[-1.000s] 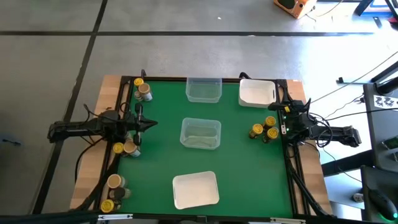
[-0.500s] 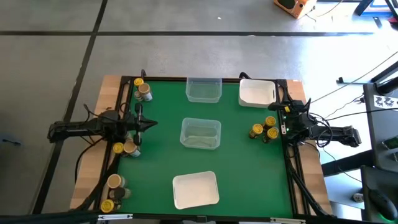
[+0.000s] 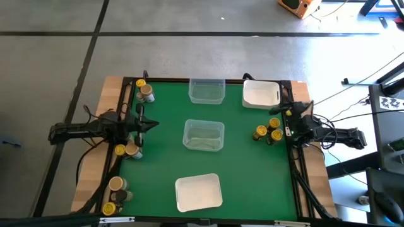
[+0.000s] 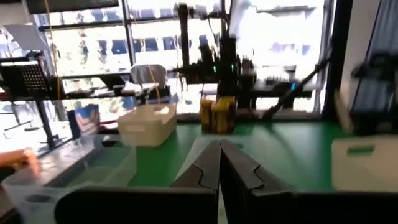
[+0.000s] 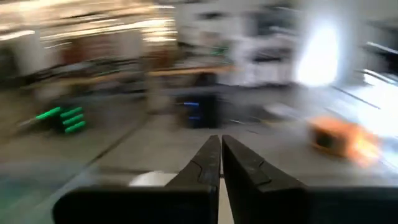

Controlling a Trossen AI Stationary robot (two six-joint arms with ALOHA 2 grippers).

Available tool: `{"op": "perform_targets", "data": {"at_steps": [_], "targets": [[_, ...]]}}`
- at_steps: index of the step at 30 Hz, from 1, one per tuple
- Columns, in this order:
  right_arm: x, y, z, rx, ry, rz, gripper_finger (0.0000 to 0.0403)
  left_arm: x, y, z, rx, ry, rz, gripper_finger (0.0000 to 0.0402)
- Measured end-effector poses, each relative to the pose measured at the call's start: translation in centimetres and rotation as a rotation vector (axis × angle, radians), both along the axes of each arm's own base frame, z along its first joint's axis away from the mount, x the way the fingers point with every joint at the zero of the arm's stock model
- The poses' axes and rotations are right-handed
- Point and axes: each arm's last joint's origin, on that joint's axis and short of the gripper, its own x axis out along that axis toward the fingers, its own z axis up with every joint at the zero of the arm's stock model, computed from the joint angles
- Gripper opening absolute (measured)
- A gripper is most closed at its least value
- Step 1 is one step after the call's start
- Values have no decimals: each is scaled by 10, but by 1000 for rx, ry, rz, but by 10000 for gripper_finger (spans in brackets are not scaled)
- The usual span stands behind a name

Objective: Sort spices by type
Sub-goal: Put the yellow seasoning bottle into the top white bin

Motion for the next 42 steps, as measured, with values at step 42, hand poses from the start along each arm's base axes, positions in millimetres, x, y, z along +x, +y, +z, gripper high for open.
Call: {"op": "perform_targets", "data": {"at_steps": [42], "targets": [[84, 21, 118, 901, 650, 789, 19, 7, 1, 33, 147, -308, 42, 1]]}}
